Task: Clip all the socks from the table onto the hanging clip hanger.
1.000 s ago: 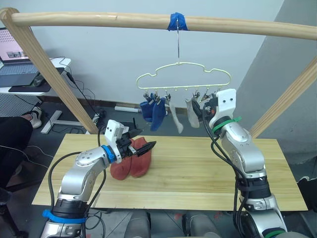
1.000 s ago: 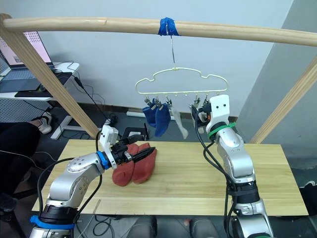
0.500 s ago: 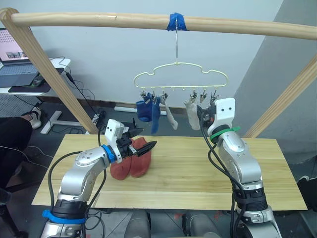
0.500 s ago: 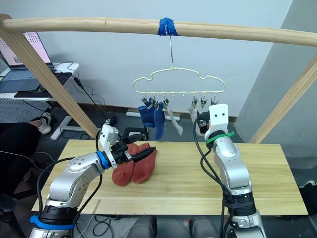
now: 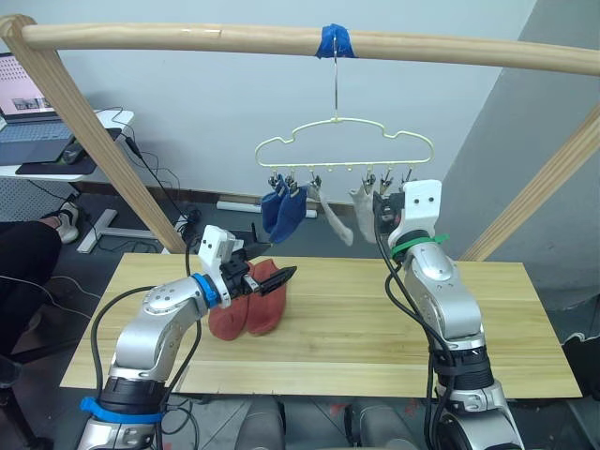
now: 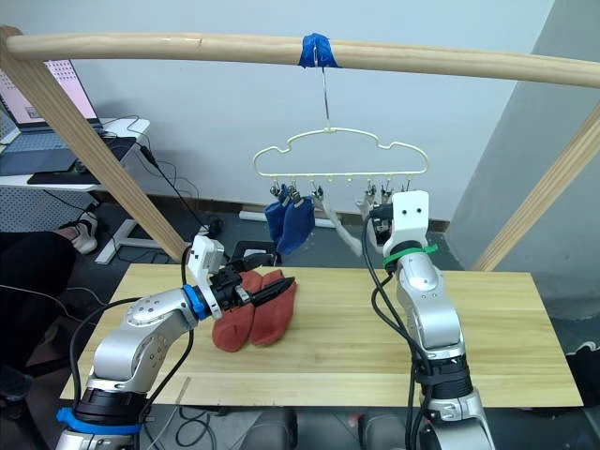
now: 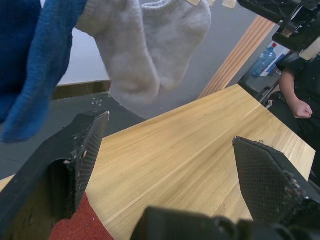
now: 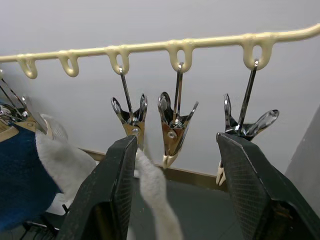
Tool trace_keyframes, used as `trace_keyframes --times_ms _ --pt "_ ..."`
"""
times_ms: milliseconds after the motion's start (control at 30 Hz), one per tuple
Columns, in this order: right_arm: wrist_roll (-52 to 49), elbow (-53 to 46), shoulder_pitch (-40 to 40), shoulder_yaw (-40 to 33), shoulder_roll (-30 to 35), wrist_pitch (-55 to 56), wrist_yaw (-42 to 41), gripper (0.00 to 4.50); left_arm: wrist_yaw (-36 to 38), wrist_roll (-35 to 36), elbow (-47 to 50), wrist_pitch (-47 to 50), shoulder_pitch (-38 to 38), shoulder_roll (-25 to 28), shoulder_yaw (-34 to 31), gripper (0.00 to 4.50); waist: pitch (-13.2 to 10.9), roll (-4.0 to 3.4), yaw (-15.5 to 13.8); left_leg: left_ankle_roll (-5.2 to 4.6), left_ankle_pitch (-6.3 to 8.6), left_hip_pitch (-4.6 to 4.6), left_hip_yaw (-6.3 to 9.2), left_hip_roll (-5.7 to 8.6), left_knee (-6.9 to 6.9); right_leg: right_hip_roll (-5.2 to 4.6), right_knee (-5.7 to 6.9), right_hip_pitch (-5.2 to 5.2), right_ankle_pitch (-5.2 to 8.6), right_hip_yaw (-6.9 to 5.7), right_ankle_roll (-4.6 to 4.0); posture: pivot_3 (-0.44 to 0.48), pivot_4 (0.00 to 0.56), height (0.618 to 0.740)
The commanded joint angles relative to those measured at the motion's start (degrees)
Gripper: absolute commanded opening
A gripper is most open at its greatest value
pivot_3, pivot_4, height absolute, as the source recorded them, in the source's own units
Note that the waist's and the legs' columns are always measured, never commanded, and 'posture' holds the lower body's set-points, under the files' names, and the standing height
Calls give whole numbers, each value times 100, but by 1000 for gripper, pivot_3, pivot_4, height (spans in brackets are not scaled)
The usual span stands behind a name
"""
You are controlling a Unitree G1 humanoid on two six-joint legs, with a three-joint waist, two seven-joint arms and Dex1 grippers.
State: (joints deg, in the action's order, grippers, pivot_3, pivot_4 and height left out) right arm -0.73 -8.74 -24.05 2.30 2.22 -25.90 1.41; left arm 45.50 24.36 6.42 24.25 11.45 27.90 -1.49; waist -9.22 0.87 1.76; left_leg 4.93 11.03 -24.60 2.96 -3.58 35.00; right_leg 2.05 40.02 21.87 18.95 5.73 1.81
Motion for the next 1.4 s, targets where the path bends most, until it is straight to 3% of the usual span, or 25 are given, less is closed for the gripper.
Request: trace_keyframes --times_ms 33,667,1400 --pt "99 33 -227 -19 -45 248 81 2644 -30 -3 187 -92 32 1 -40 4500 0 0 0 0 0 0 0 0 0 0 0 0 0 0 0 48 144 740" --pt "352 845 -677 -168 -138 750 464 2644 -71 21 271 -55 -17 8 -39 4500 0 0 -5 0 0 0 0 0 0 0 1 0 0 0 -1 58 151 740" --pt "-209 1259 -1005 -335 -811 823 398 2644 -109 1 317 -82 -79 28 -41 4500 -1 -1 -8 0 0 1 1 -1 -1 -1 3 0 -1 -1 -1 81 151 740"
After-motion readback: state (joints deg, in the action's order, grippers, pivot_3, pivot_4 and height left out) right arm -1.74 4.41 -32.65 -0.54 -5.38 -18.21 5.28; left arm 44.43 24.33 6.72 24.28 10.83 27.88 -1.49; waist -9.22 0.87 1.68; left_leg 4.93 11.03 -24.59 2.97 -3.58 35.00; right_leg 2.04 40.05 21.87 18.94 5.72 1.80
